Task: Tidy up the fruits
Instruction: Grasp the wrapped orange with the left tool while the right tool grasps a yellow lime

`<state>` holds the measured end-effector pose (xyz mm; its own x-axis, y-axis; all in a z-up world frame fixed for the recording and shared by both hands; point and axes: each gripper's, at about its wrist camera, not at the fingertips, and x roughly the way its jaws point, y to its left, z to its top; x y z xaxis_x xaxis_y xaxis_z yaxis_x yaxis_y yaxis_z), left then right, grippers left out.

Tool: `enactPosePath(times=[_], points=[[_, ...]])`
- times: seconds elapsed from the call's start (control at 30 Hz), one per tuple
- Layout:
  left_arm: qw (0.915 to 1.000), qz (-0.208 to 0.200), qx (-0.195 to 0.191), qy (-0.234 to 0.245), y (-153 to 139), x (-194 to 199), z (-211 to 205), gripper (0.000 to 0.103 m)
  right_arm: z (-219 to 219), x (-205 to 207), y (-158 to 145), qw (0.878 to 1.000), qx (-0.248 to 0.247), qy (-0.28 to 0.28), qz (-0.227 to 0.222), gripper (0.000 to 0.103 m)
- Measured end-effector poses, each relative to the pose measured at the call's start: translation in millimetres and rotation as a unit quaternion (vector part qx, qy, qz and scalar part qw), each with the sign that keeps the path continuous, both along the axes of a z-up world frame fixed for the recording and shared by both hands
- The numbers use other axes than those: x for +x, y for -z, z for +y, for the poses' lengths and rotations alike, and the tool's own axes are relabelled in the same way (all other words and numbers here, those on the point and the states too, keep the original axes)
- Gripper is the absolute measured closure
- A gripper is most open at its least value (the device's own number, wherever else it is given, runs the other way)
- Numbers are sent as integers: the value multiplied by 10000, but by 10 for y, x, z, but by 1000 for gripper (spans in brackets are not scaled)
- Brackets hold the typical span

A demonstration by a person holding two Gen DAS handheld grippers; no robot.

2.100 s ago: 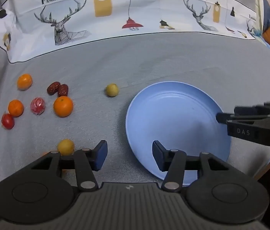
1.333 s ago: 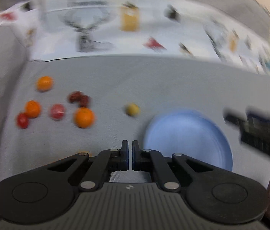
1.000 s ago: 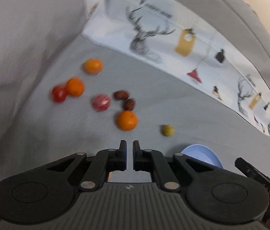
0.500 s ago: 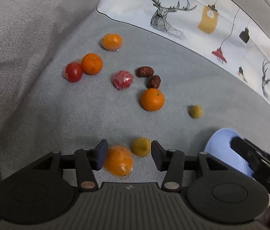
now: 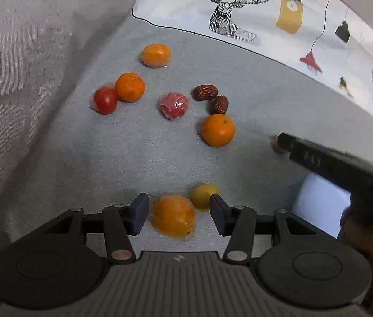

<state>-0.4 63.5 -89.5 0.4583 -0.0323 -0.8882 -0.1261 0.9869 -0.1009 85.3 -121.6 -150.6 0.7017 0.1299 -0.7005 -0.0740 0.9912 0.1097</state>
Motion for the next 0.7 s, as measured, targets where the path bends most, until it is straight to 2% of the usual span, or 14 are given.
enactPosePath(times=[0.1, 0.13, 0.33, 0.37, 0.47, 0.5, 0.7], points=[[9998, 43, 164, 139, 26, 9, -54, 46, -19, 117, 67, 9999, -69, -41, 123, 68], [9995, 74, 221, 192, 43, 13, -75, 45, -24, 140, 83, 9998, -25, -85, 164, 76], [9985, 245, 353, 339, 146, 24, -143, 44, -57, 106, 20, 9999, 52, -75, 140, 76], [9984, 233, 374, 360, 148, 20, -148, 44, -87, 82, -22, 9999, 115, -37, 111, 76], [9978, 132, 530, 378, 137, 5, -171, 59, -183, -4, -209, 9996, 289, 38, -3, 76], [9976, 114, 548, 398, 136, -2, -180, 61, -195, -38, -286, 9995, 315, 51, -57, 76], [9963, 29, 687, 519, 114, -44, -255, 62, -388, -463, -834, 9982, 382, 30, -465, 76]])
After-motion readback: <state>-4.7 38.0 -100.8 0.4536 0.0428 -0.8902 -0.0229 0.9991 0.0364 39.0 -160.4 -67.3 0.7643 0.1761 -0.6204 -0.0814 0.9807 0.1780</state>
